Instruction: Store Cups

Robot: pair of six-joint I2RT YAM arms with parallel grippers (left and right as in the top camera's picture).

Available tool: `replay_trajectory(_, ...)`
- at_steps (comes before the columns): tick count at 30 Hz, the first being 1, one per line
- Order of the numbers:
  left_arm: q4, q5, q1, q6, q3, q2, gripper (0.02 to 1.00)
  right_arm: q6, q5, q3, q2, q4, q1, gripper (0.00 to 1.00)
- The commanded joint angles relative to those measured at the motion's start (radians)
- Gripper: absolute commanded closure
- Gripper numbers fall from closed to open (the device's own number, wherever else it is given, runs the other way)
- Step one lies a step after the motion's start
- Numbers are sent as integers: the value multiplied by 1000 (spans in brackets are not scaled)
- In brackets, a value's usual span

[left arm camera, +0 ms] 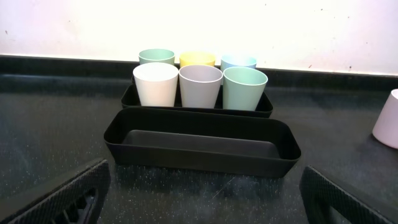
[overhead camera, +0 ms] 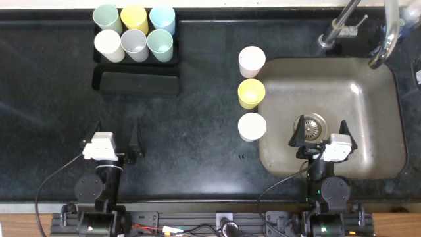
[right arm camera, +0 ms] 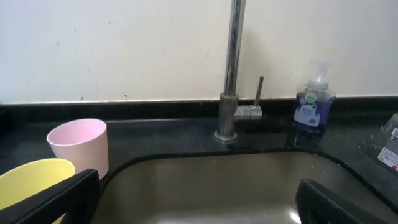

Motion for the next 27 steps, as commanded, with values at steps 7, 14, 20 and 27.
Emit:
replay_trajectory(7,-2,6,8,15,-1,-12,18,0,-4,-13,-8,6,0,3)
replay_trajectory(14,-2,6,8,15,-1,-12,18,0,-4,-13,-8,6,0,5)
replay_trajectory(20,-3,6,8,15,-1,-12,18,0,-4,-13,-8,6,0,5)
replay_trajectory(27,-4,-13,8,15,-1,-12,18,0,-4,-13,-8,6,0,3)
